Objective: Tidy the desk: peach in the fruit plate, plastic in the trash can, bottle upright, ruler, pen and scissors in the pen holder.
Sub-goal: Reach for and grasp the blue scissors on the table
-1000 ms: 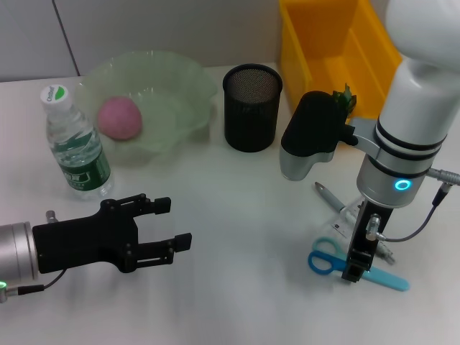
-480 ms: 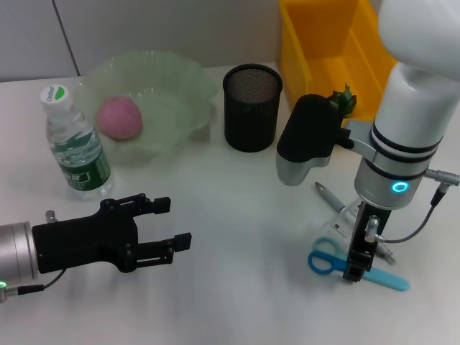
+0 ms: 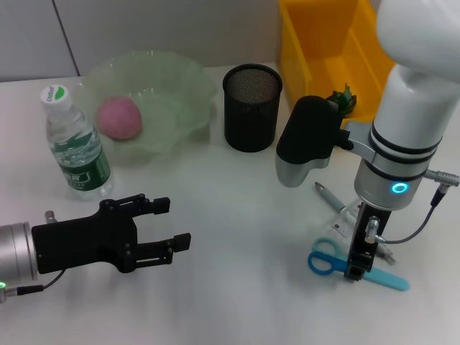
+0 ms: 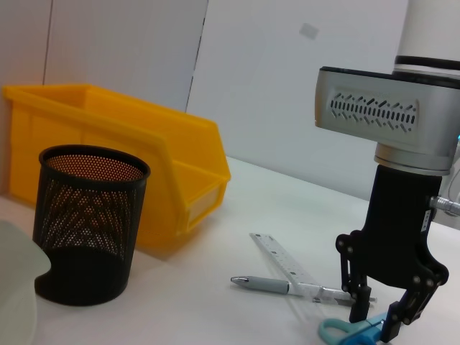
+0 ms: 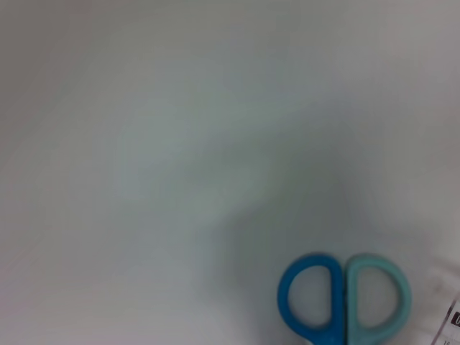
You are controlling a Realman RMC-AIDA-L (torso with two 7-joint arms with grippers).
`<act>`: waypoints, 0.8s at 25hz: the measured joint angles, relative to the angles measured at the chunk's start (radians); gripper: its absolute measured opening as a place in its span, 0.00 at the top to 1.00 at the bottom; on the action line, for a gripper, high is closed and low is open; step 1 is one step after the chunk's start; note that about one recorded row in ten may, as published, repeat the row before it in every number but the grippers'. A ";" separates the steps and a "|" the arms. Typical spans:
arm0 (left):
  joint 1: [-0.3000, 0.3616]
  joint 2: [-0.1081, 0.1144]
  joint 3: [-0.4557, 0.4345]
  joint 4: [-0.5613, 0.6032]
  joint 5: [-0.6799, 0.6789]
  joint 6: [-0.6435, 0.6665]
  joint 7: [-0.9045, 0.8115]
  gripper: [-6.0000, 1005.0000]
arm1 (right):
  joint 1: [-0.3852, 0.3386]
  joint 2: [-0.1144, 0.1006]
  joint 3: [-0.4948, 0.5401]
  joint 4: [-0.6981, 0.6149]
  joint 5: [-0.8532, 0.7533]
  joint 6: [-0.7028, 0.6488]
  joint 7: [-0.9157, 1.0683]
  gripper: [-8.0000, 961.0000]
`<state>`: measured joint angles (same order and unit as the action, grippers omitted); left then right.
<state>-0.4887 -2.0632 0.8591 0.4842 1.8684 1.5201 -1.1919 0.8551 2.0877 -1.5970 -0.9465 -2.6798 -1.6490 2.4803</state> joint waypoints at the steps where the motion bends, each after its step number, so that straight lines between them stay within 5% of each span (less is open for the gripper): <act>1: 0.000 0.000 0.000 0.000 0.000 0.000 0.000 0.21 | 0.000 0.000 0.000 0.000 0.000 0.000 0.000 0.68; 20: 0.002 0.001 0.000 0.001 0.000 0.000 0.000 0.21 | 0.004 0.002 -0.025 0.000 0.015 -0.003 0.006 0.74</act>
<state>-0.4870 -2.0625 0.8587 0.4848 1.8683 1.5202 -1.1919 0.8587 2.0893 -1.6220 -0.9464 -2.6644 -1.6516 2.4863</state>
